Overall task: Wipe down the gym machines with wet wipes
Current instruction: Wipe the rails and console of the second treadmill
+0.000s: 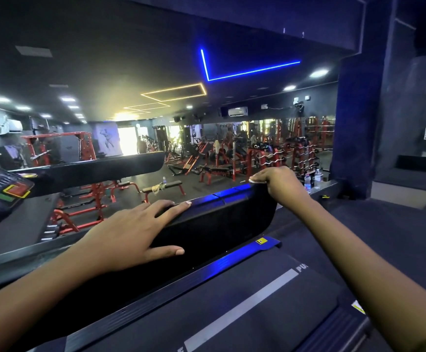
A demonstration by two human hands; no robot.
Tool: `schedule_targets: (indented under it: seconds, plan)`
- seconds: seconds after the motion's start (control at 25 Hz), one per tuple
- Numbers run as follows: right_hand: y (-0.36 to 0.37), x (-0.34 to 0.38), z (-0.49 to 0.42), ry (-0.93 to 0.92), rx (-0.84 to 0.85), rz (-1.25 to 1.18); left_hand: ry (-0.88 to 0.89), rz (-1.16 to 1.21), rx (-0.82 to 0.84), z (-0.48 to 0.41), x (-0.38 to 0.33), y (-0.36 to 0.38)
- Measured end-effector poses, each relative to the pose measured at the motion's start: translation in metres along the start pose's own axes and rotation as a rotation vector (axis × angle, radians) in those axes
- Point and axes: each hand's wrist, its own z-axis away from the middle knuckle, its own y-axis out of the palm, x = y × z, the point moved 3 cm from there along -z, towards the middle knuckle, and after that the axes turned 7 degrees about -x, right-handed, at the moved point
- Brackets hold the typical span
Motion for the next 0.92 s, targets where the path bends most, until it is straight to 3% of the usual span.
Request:
schedule_targets:
  seconds: [0.08,0.24,0.52,0.68,0.8,0.92]
  plan:
    - [-0.001,0.024,0.008,-0.038,-0.091,-0.075,0.004,0.007,0.012,0.000,0.000,0.001]
    - [0.016,0.089,0.044,-0.418,-0.104,-0.236,0.008,0.002,0.017,0.000,-0.001,-0.001]
    - [0.017,-0.009,0.012,-0.128,-0.073,-0.002,0.007,-0.002,0.010,0.000,-0.004,-0.001]
    - [0.010,-0.025,0.021,0.045,-0.305,-0.056,-0.008,0.023,0.032,0.000,-0.002,-0.002]
    - [0.022,0.030,0.060,-0.127,-0.566,-0.136,-0.021,0.064,0.071,-0.004,-0.001,-0.004]
    - [0.041,0.064,0.085,-0.282,-0.615,-0.111,-0.028,0.145,0.133,-0.013,-0.001,-0.006]
